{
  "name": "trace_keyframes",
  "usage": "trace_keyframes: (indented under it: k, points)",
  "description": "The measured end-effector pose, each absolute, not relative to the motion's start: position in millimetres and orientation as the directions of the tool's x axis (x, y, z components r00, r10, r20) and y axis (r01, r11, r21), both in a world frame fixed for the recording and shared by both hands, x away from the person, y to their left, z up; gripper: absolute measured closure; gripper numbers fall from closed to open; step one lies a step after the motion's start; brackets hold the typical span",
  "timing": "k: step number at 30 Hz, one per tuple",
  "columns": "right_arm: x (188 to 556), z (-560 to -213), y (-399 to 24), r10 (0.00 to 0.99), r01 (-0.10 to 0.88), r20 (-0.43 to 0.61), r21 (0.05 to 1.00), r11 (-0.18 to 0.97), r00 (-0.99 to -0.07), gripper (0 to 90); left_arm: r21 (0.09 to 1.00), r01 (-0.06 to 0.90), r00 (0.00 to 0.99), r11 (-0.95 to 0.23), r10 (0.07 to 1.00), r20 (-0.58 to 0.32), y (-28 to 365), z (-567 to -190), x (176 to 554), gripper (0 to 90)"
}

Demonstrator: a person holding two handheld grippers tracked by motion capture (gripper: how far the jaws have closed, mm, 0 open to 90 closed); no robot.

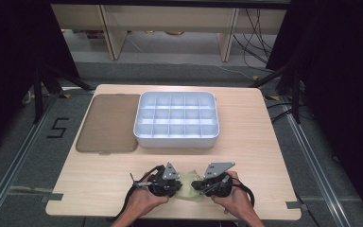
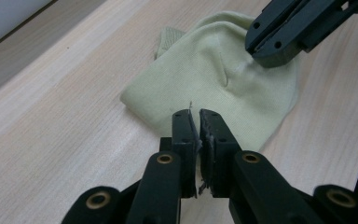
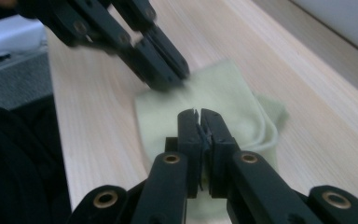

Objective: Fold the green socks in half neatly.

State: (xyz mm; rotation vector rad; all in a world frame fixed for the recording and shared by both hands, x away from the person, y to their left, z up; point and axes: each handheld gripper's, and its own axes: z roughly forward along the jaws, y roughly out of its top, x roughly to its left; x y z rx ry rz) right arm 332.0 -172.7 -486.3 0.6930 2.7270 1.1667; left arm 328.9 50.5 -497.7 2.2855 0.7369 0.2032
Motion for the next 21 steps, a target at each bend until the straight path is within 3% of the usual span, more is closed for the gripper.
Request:
trace_keyframes:
  k: [10,21]
  points:
    - [332.7,-503.7,-200.0,0.509,0.424,0.068,0.654,0.626,-0.858,87.4,0.669,0.416,0.841,-0.616,0.541,-0.025,49.4,-498.5,328.8,84.3]
    - [336.8,-476.2,-192.2,0.497,0.368,0.041,0.726,0.581,-0.867,87.3,0.700,0.419,0.824,-0.579,0.565,-0.026,46.7,-489.7,331.6,83.5]
